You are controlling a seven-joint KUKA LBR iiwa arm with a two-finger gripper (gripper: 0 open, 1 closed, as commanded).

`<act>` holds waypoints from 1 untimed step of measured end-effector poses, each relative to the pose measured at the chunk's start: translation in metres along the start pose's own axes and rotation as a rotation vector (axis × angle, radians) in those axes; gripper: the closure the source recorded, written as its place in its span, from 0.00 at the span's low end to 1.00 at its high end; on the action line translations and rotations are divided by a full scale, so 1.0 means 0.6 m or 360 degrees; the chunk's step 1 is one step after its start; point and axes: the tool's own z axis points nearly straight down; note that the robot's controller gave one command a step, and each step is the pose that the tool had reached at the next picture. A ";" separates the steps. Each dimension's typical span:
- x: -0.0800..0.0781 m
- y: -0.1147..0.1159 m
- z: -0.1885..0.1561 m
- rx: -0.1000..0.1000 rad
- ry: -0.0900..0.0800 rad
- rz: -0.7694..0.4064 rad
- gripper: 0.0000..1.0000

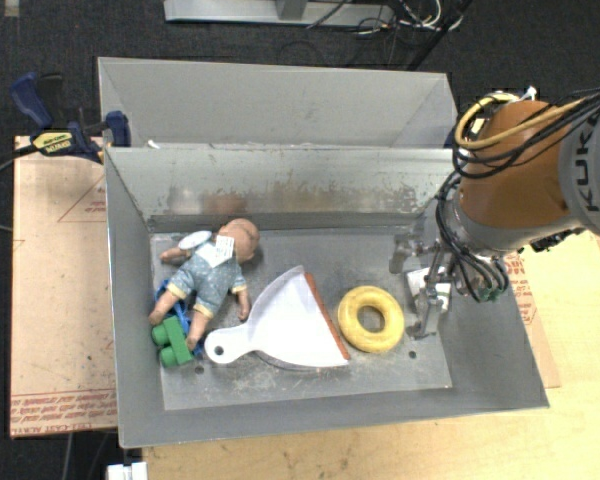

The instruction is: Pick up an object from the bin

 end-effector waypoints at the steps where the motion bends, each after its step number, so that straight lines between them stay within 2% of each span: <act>1: 0.000 0.000 -0.003 0.0000 -0.0004 -0.0001 0.00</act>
Offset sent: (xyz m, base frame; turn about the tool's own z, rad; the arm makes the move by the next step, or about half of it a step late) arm -0.0059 0.0037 0.0235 0.0786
